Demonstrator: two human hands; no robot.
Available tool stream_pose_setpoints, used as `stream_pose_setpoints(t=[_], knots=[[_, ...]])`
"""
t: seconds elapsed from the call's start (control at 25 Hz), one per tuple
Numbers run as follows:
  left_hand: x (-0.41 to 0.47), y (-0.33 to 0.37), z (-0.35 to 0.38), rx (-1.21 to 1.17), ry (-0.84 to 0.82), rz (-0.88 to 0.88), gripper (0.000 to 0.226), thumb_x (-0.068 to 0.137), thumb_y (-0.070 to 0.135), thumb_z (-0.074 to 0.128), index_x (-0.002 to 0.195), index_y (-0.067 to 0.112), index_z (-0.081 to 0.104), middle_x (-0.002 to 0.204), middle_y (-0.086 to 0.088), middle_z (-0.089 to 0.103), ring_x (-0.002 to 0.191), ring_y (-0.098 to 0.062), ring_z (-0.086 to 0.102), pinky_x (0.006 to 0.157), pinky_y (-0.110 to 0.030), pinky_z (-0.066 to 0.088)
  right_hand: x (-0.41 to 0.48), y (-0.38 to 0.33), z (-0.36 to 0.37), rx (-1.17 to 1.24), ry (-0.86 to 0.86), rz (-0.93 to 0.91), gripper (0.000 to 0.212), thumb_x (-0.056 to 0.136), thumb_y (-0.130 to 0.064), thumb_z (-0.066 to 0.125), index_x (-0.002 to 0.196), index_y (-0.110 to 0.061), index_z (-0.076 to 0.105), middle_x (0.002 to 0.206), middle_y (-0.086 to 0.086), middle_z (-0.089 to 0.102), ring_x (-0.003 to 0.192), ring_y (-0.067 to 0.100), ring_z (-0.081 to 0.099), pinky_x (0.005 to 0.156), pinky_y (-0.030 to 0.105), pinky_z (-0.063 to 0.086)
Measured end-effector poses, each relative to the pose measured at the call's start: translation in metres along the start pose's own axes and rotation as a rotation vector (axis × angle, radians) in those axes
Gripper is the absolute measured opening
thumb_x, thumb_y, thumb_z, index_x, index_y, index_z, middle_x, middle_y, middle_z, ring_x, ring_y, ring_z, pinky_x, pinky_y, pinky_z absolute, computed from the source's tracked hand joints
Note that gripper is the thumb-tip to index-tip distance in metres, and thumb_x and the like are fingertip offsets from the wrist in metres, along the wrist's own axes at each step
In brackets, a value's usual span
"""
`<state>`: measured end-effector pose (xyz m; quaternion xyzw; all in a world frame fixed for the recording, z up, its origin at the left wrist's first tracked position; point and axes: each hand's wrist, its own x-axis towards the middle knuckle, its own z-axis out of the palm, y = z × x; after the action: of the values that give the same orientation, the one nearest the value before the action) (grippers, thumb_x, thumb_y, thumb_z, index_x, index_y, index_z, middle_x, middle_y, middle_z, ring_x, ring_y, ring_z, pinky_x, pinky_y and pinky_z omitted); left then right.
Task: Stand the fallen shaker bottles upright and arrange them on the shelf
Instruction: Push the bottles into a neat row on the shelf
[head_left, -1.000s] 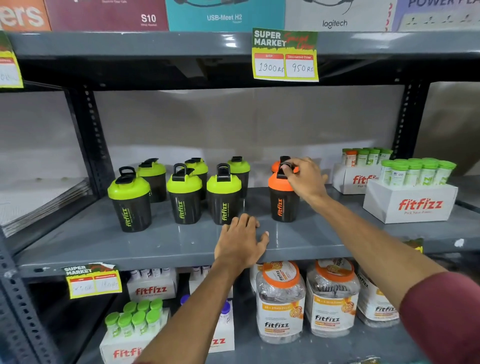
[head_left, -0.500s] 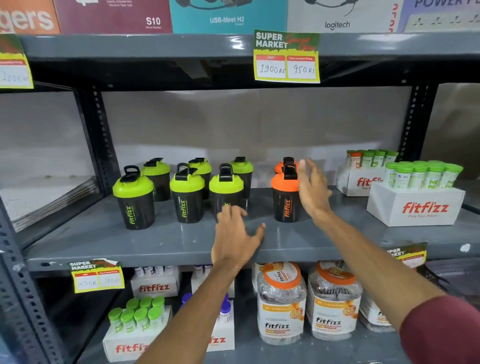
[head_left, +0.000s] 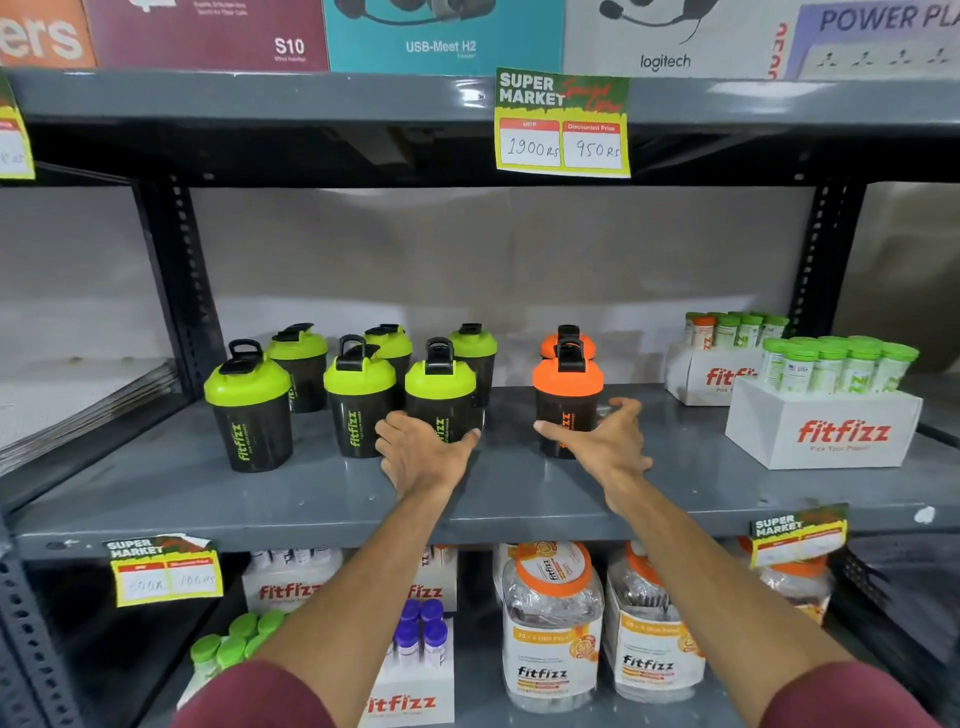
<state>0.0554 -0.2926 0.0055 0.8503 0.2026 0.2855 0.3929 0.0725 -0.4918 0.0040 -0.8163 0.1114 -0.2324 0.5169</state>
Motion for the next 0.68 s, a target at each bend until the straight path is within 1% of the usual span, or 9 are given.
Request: stream_pose_setpoints(t=[0.08, 0.2, 0.32, 0.48, 0.68], knots=[[0.001, -0.002, 0.003, 0.009, 0.005, 0.017, 0.091, 0.07, 0.053, 0.085, 0.128, 0.0, 0.037, 0.133, -0.017, 0.043, 0.126, -0.037, 0.042, 0.1, -0.051, 0.041, 0.002, 0.0, 0.005, -0.109, -0.024, -0.011, 0.109, 0.044, -0.071, 0.084, 0.127, -0.02, 0.034, 0.131, 0.006, 0.056, 0.129, 0.034, 0.047, 0.103, 0.054, 0.028], [0.002, -0.003, 0.006, 0.037, -0.002, 0.051, 0.085, 0.076, 0.053, 0.08, 0.127, 0.0, 0.037, 0.134, -0.017, 0.044, 0.127, -0.038, 0.041, 0.1, -0.051, 0.039, 0.006, 0.004, 0.009, -0.218, -0.051, -0.036, 0.1, 0.054, -0.068, 0.082, 0.128, -0.018, 0.037, 0.134, 0.009, 0.055, 0.131, 0.036, 0.045, 0.103, 0.056, 0.031], [0.0, -0.003, 0.008, 0.108, 0.003, 0.107, 0.084, 0.078, 0.058, 0.076, 0.126, 0.001, 0.039, 0.134, -0.017, 0.046, 0.127, -0.037, 0.043, 0.101, -0.049, 0.038, 0.008, 0.005, 0.01, -0.229, -0.03, -0.032, 0.097, 0.06, -0.063, 0.082, 0.131, -0.016, 0.037, 0.137, 0.012, 0.052, 0.132, 0.038, 0.043, 0.103, 0.057, 0.029], [-0.004, 0.001, 0.012, 0.226, -0.005, 0.207, 0.081, 0.08, 0.066, 0.067, 0.124, 0.003, 0.04, 0.133, -0.018, 0.05, 0.125, -0.038, 0.045, 0.101, -0.049, 0.037, 0.009, 0.006, 0.009, -0.232, 0.032, 0.01, 0.09, 0.064, -0.057, 0.083, 0.128, -0.014, 0.036, 0.138, 0.015, 0.049, 0.132, 0.04, 0.039, 0.102, 0.055, 0.028], [-0.004, 0.0, 0.016, 0.299, -0.021, 0.237, 0.087, 0.083, 0.072, 0.058, 0.132, 0.003, 0.036, 0.136, -0.021, 0.049, 0.126, -0.039, 0.045, 0.102, -0.05, 0.037, 0.011, 0.009, 0.011, -0.24, 0.051, -0.006, 0.085, 0.069, -0.054, 0.081, 0.128, -0.013, 0.036, 0.137, 0.017, 0.049, 0.13, 0.041, 0.039, 0.103, 0.056, 0.029]])
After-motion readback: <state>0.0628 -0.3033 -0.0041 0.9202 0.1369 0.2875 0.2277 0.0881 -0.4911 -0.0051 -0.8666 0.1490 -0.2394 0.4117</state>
